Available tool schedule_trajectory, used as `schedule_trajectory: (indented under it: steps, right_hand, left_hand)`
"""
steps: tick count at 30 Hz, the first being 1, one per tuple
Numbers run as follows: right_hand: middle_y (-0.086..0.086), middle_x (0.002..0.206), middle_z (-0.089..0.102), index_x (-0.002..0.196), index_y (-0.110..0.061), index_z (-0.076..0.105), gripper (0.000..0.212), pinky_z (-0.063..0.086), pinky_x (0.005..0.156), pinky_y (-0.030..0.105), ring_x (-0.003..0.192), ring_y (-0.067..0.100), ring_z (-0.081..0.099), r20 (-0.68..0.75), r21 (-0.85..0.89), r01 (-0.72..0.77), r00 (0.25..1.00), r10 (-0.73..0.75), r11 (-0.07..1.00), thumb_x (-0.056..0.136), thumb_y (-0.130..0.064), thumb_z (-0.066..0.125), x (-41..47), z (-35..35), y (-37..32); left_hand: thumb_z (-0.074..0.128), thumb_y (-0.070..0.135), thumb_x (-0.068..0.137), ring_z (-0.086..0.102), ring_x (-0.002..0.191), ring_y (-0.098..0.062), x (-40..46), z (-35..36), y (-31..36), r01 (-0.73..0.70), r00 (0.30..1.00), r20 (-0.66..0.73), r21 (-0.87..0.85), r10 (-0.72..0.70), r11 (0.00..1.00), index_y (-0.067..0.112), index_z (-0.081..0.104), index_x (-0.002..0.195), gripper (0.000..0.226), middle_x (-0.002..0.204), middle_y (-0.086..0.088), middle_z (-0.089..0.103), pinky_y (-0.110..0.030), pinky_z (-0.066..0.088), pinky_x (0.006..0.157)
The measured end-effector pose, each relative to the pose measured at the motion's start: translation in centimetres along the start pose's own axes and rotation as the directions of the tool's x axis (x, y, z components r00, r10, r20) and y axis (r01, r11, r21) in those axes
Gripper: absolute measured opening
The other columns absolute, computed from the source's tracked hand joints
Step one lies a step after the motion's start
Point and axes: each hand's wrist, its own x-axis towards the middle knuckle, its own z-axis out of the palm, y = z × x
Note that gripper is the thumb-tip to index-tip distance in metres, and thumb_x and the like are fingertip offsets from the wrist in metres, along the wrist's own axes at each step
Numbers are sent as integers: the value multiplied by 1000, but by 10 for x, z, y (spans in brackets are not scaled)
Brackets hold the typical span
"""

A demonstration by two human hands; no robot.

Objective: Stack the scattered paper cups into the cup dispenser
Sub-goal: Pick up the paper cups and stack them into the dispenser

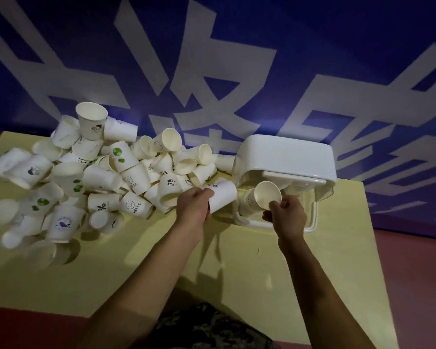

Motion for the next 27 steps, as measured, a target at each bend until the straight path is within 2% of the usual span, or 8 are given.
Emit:
schedule_trajectory:
  steps: [6, 10, 14, 17, 19, 20, 25, 27]
  right_hand:
    - [8, 90, 68, 110, -9, 57, 25, 60, 65, 33, 60, 17, 72, 115, 20, -47, 992, 44, 999, 85, -11, 61, 20, 1, 22]
    - [-2, 74, 67, 111, -11, 57, 25, 59, 75, 38, 66, 17, 72, 161, 7, -41, 986, 40, 999, 86, -15, 60, 31, 0, 30]
    - [-5, 81, 65, 110, -12, 59, 21, 55, 60, 27, 60, 13, 68, 210, -15, 8, 978, -5, 1000, 90, -17, 59, 37, -10, 40]
    - [-2, 88, 63, 110, -11, 60, 19, 60, 68, 39, 66, 18, 69, 246, -12, 10, 969, -7, 1000, 91, -14, 56, 36, -20, 50]
    - [-2, 87, 63, 106, -12, 61, 16, 60, 74, 46, 69, 20, 69, 261, -18, 11, 965, -6, 1000, 91, -12, 55, 35, -30, 59]
    - [-3, 86, 64, 103, -13, 62, 15, 59, 74, 47, 69, 19, 69, 264, -28, 13, 964, -5, 1000, 91, -13, 54, 34, -35, 64]
    - [-5, 76, 67, 94, -17, 65, 12, 58, 75, 47, 69, 18, 69, 270, -32, -8, 963, 16, 999, 88, -13, 55, 29, -54, 83]
    - [-6, 74, 68, 91, -18, 66, 12, 58, 76, 47, 70, 19, 70, 266, -42, -15, 964, 26, 999, 88, -14, 55, 27, -60, 87]
  left_hand:
    - [60, 12, 83, 38, 57, -17, -13, 26, -8, -243, 970, 13, 178, 244, 954, 11, 48, 66, 21, 60, 1, 43, -25, 33, 55]
    - [60, 12, 81, 41, 57, -11, -18, 45, -19, -415, 903, 43, 340, 427, 844, 7, 52, 70, 15, 61, 4, 49, -22, 33, 50]
    - [61, 17, 84, 57, 64, -15, -24, 65, -25, -587, 771, 163, 556, 615, 589, 16, 58, 75, 10, 69, 4, 62, -28, 44, 57]
    - [58, 21, 89, 51, 72, -17, -22, 78, -30, -657, 612, 354, 725, 707, 205, 17, 55, 76, 13, 74, 5, 53, -28, 34, 54]
    - [52, 22, 92, 52, 85, -19, -18, 90, -35, -647, 563, 470, 763, 680, 9, 18, 63, 89, 12, 86, 1, 56, -27, 31, 61]
    - [50, 22, 94, 52, 92, -20, -15, 97, -38, -634, 568, 509, 772, 646, -51, 18, 65, 97, 16, 94, 0, 59, -27, 33, 65]
    - [47, 13, 96, 49, 112, -25, 6, 125, -51, -532, 699, 585, 810, 412, -249, 20, 66, 113, 26, 115, -5, 59, -36, 48, 88]
    - [51, 10, 94, 49, 114, -25, 15, 130, -56, -509, 725, 598, 799, 341, -320, 21, 66, 116, 29, 116, -5, 59, -36, 48, 90]
